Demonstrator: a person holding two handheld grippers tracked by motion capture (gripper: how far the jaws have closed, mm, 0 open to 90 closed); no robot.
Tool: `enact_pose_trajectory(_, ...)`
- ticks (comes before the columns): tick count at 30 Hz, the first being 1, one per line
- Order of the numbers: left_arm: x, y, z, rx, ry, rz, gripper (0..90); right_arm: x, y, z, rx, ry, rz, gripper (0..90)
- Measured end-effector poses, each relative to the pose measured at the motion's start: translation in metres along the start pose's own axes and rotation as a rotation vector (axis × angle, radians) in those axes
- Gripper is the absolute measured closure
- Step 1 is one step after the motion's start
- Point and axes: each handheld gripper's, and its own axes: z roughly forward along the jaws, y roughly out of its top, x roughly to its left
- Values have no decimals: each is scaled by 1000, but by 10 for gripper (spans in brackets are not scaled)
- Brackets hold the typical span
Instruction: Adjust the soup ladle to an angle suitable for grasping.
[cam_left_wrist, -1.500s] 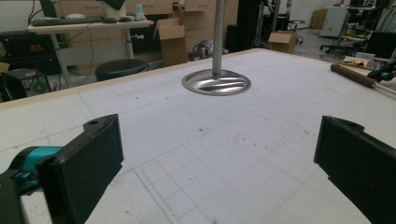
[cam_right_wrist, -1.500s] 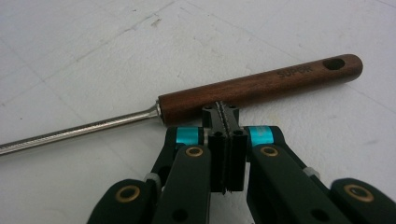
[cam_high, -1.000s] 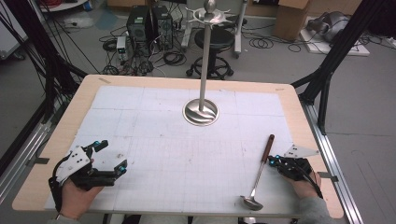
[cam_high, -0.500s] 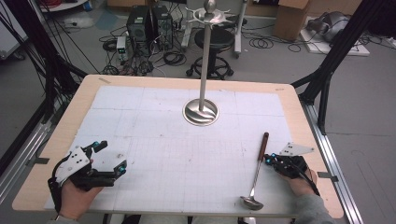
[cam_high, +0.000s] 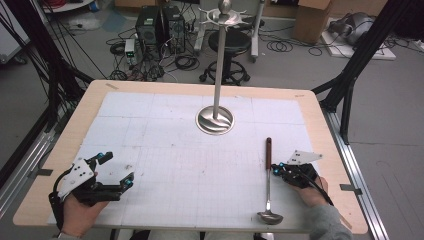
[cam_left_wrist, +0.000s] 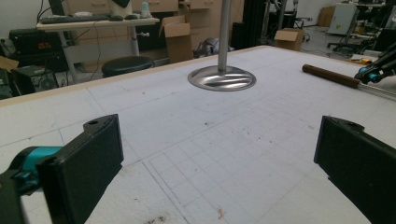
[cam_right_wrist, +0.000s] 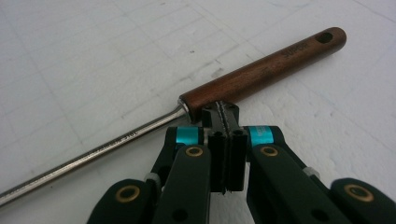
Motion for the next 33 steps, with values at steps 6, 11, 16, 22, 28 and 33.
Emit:
enact_pose_trajectory(6,1,-1,-3,2,8,-1,18,3,6,7,-2,23,-10,900)
enact_pose_trajectory(11,1,-1,-5,5,14,0,18,7,10,11,-4,42,-30,900)
enact_pose_trajectory(16,1,-1,-6,5,16,-1,18,10,15,16,-2,66,-42,900)
enact_pose_trajectory(22,1,-2,-8,7,22,-1,18,15,20,21,-5,100,-64,900)
enact_pose_trajectory(28,1,-2,-10,7,26,0,18,19,23,24,-5,122,-74,900)
enact_pose_trajectory(33,1,-2,-11,7,28,0,18,26,29,29,-1,164,-100,900)
